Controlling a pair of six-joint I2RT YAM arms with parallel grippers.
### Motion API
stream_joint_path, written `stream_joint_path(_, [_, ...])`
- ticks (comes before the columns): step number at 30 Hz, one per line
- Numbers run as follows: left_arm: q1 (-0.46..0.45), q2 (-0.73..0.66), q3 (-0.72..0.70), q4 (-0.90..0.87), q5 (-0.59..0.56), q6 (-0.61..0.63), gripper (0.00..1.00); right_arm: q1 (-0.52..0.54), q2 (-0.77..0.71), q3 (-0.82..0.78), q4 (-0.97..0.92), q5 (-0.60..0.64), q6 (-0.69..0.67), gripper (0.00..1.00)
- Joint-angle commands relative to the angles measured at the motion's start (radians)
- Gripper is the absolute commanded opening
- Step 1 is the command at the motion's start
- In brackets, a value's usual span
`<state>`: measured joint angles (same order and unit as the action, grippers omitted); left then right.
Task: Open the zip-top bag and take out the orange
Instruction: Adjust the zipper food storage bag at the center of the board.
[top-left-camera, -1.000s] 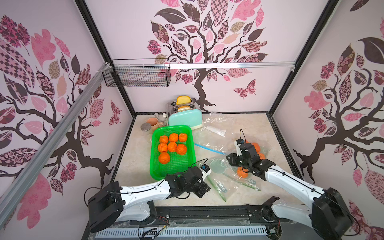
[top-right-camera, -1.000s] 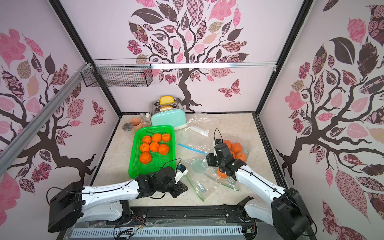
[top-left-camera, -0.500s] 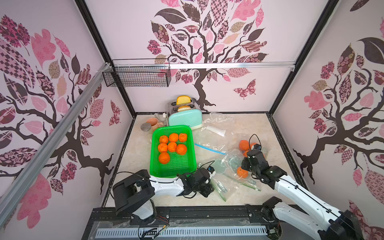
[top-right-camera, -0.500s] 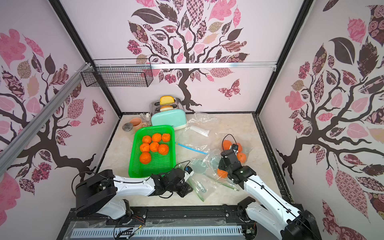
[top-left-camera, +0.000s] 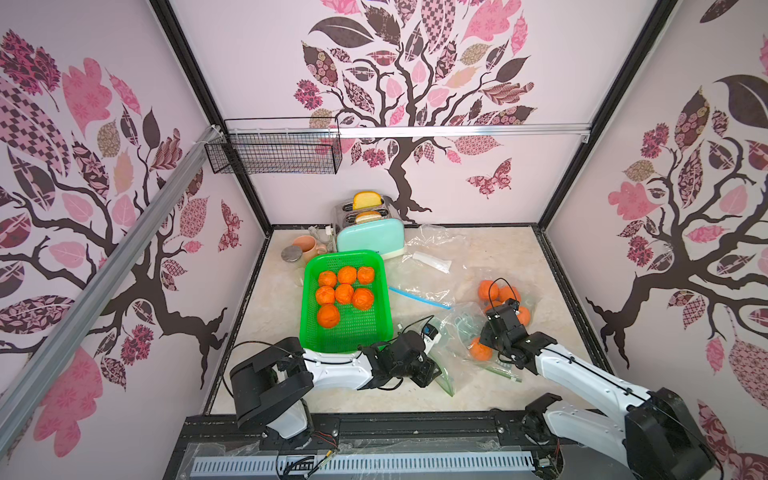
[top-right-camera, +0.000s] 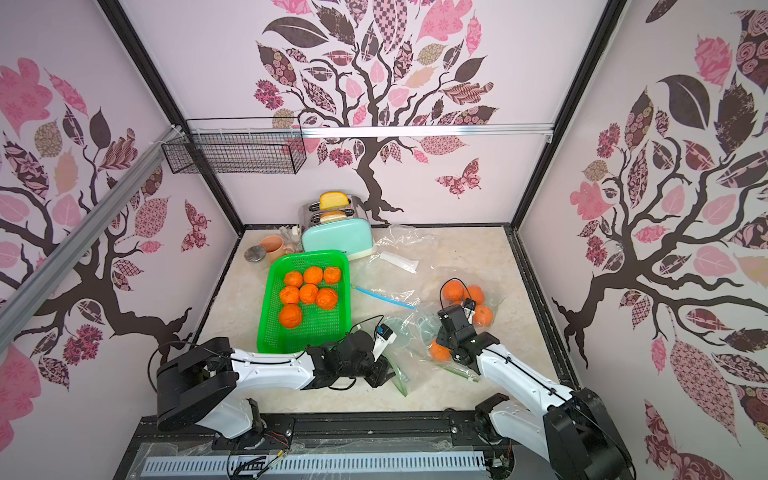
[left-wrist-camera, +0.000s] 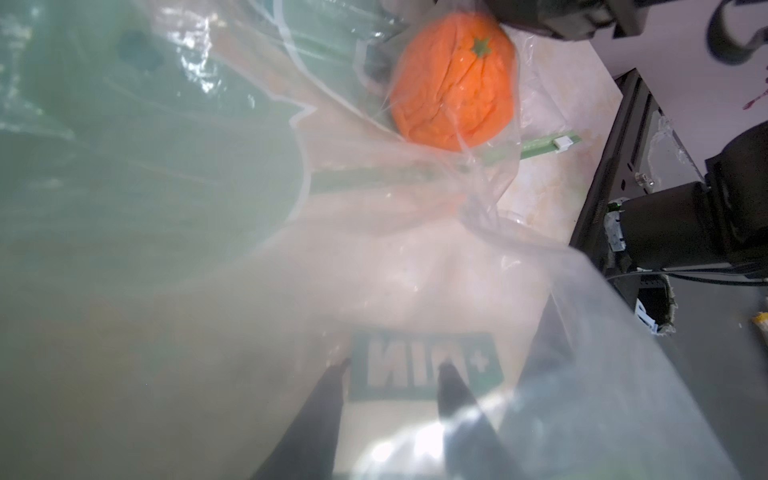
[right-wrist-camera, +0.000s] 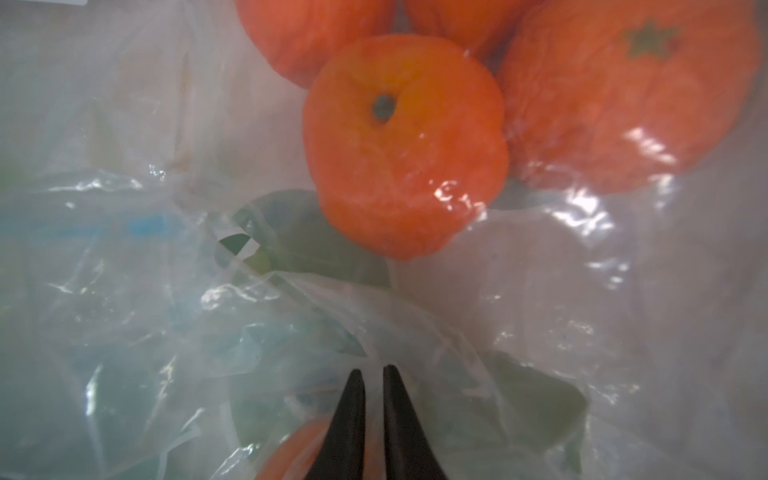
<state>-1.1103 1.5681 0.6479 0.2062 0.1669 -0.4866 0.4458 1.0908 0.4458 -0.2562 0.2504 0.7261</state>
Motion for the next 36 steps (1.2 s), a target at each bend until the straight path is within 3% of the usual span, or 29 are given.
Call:
stream_joint_path(1, [-0.006,0.039,0.018,0.054,0.013,0.021,0.49,-0.001,0.039,-0.018,0.018,-0.103,-0.005,0.14])
stream_joint_path(10, [-0.010,0.139,0.048,0.158,0.050,0.100,0.70,-0.002,0.130,-0.017,0.077,-0.277,-0.061,0.14])
stream_joint_path(19, [-0.020,0.185,0.069,0.283,0.033,0.222,0.77,-0.002,0.204,-0.005,0.104,-0.364,-0.083,0.11])
stream_joint_path(22, [-0.020,0.197,0.084,0.301,0.034,0.269,0.77,-0.002,0.204,-0.002,0.110,-0.386,-0.093,0.10])
stream_joint_path(29, [-0.020,0.121,0.003,0.429,0.199,0.309,0.71,-0.020,0.185,0.004,0.103,-0.365,-0.115,0.09])
stream_joint_path(31, [-0.020,0.121,0.001,0.402,0.175,0.309,0.69,-0.029,0.175,0.012,0.097,-0.368,-0.121,0.09])
stream_joint_path(36, [-0.020,0.131,-0.003,0.287,0.028,0.265,0.61,-0.033,0.104,0.076,0.000,-0.313,-0.149,0.25])
